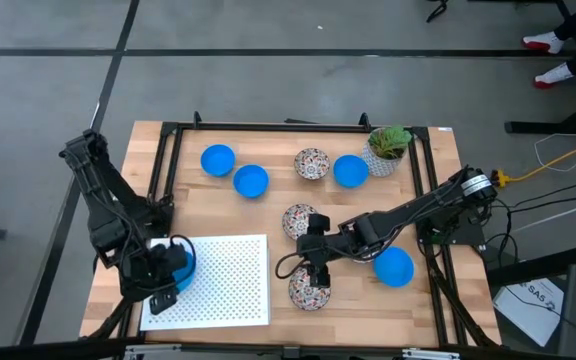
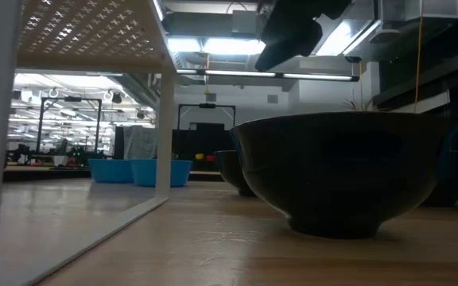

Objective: Pick & Place Mini bowls
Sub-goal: Put the blue bowl on the shelf

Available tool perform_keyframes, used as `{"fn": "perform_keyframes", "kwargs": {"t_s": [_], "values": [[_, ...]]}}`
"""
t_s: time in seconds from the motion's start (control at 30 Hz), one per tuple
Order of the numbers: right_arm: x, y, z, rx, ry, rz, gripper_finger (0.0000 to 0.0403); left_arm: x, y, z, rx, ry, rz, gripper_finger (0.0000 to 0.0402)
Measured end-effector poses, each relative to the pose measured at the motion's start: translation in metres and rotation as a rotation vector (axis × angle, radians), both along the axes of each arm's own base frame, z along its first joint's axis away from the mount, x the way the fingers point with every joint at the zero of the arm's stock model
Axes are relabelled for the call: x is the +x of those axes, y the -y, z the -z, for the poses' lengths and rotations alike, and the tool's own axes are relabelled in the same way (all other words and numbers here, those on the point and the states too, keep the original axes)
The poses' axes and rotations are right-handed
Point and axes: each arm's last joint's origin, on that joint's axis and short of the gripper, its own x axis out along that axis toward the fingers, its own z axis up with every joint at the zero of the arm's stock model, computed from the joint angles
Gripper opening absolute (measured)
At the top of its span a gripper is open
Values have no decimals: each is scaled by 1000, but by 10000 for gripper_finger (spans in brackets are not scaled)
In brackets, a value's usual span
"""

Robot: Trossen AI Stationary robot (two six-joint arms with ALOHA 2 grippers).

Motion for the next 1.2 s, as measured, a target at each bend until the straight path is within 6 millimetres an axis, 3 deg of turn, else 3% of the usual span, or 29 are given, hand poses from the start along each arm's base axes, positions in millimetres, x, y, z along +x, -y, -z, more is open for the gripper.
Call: {"fn": "perform_keyframes", "kwargs": {"t_s": [0.4,0.53,0.9,1.2], "values": [[0,0,0,-2,0,-2,277,0,0,3,29,11,25,117],[0,0,0,-5,0,-7,277,0,0,3,31,16,58,132],[1,0,0,-31,8,-37,277,-4,-5,-9,-48,45,77,84],[1,0,-1,-30,18,-40,277,-18,-36,-38,-54,323,72,40]]}}
